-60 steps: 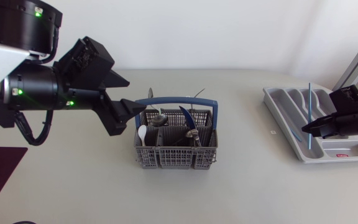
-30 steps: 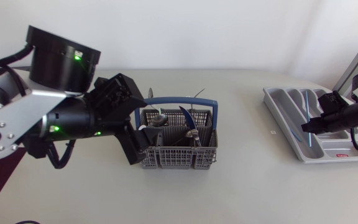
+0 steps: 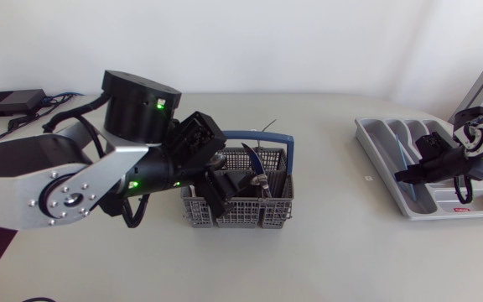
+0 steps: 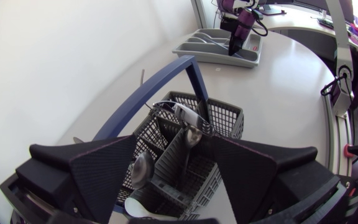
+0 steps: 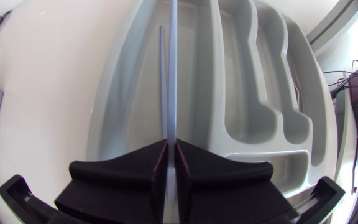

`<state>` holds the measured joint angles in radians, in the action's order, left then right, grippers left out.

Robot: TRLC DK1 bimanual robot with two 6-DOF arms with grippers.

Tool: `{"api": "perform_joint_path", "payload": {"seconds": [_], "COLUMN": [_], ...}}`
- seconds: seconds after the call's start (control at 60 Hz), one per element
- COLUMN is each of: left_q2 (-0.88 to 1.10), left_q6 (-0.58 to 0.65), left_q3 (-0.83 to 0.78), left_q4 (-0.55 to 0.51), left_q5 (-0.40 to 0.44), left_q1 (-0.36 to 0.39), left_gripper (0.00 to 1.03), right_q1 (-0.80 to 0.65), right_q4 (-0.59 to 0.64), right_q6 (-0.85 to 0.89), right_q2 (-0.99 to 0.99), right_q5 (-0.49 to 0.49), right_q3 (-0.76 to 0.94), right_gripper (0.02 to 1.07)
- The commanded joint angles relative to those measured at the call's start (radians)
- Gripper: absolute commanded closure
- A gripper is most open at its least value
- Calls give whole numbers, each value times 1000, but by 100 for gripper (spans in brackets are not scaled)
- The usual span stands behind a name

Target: Sort the cutlery from the basket into the organizer compartments.

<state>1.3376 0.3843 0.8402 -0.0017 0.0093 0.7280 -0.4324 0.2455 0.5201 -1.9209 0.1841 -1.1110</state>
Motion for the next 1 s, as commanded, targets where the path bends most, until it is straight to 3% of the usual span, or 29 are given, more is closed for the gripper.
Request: {"api": "perform_joint_path", "payload": {"seconds": [0.0,0.267,0.5,0.65,0.983], "left_q2": [38,66,64,69,97], "left_q6": [-28,-42,-55,-58,-94], "left_q3": [-24,-18,-33,-44,-26], "left_q4": [39,89,120,147,167], "left_q5": [-3,-3,0,17,121], "left_q1": [5,5,2,2,5], "left_gripper": [20,20,20,20,21], "right_q1": [-14,-23,-28,-23,32], "right_q4": [3,1,-11,-17,-5], "right_q6": [-12,-2,-3,0,0], "right_q2": [-49,-59,33,183,402], "right_q5": [-12,-11,-5,6,26], "right_q3": [8,11,65,152,280], "right_gripper": [98,97,44,22,19]}}
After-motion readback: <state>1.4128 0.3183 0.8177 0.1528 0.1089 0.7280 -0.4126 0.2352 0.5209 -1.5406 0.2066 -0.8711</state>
